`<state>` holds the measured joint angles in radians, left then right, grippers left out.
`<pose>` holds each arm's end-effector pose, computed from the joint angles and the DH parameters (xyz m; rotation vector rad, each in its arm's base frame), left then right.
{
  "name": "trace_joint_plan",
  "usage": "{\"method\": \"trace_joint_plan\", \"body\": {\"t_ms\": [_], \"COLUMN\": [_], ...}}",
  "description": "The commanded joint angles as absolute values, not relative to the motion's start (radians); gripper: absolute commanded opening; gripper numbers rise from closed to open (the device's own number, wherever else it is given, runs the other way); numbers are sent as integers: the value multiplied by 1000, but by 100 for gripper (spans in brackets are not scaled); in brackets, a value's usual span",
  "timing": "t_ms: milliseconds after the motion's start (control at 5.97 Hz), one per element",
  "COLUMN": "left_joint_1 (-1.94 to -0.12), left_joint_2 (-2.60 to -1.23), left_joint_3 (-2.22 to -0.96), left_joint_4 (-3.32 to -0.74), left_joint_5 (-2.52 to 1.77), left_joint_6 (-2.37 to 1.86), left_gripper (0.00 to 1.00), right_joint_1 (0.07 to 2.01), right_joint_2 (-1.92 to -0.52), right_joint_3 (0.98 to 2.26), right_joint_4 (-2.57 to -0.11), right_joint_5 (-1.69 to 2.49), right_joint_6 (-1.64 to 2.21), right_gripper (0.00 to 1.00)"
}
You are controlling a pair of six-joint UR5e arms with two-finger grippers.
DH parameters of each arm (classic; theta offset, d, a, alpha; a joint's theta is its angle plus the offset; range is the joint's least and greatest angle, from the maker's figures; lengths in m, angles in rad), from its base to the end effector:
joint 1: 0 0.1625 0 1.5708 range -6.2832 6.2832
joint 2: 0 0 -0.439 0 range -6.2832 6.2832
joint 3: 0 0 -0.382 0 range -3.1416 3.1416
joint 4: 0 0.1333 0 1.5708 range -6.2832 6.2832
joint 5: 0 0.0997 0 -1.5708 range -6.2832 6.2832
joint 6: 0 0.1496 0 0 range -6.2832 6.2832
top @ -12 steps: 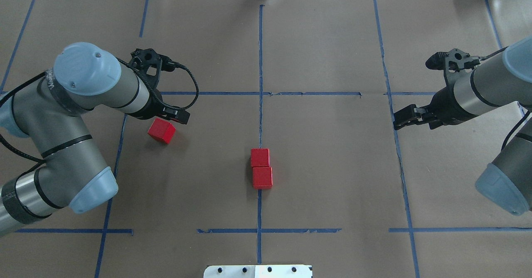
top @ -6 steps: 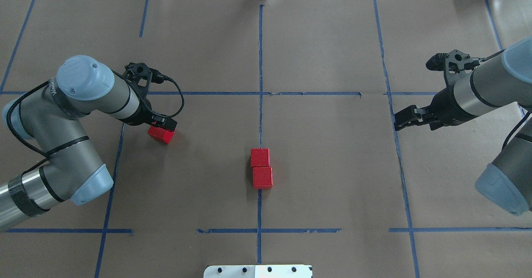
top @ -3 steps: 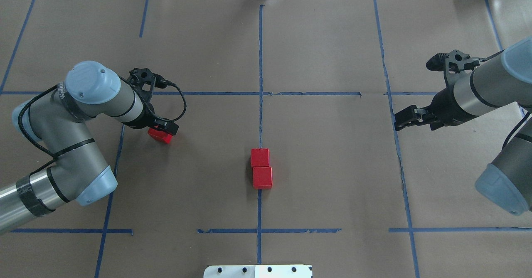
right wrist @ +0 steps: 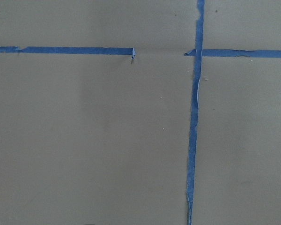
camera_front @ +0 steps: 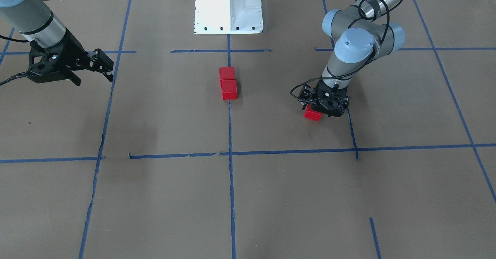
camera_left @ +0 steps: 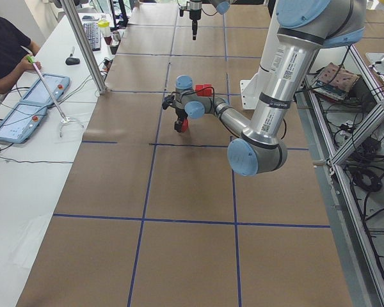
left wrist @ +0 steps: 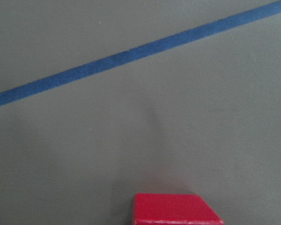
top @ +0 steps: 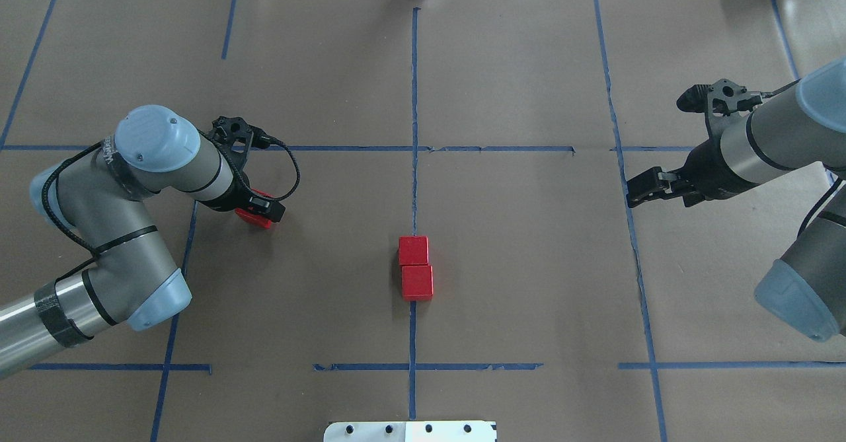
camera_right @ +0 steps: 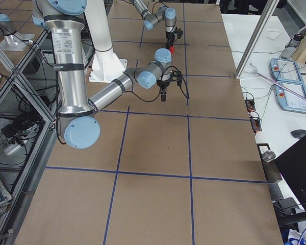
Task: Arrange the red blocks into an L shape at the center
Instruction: 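Lower the left gripper and grasp the last red cube, then carry the cube with the left gripper toward the two placed cubes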
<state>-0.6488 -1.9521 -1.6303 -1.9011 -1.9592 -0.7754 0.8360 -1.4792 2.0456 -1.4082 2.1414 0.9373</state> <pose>0.4930 -0.4700 0.4368 0.2269 0.8172 0.2874 -0.3102 -0.4216 0.4222 0.0707 -0.8894 -0.0190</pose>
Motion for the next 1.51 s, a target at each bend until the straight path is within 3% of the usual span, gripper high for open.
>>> {"method": "trace_joint_plan", "body": {"t_ms": [0,335,837,1339], "left_joint_1": [-646,-647,-559,-477], "left_joint_2": [-1954,-2029,-2109,-2170], "left_joint_3": [-1634,-1641,-1788,-1798], "left_joint_4": [-1907,-1887,-1583,-1490], "left_joint_5": [-2026,-2019,-1857,-1821], "left_joint_6": [-781,-966,-1382,-2130], "left_gripper": [10,1,0,0], "right_joint_1": [836,835,835,834], "right_joint_2": [-1480,-1479,-1477,-1479], "right_joint_3": [2045,2045,2045,2037], "right_joint_4": [-1408,-1408,-1408,-1408], "right_joint_5": [2141,2140,2140,2138], "right_joint_6": [937,937,937,939], "right_gripper": [100,100,100,100]}}
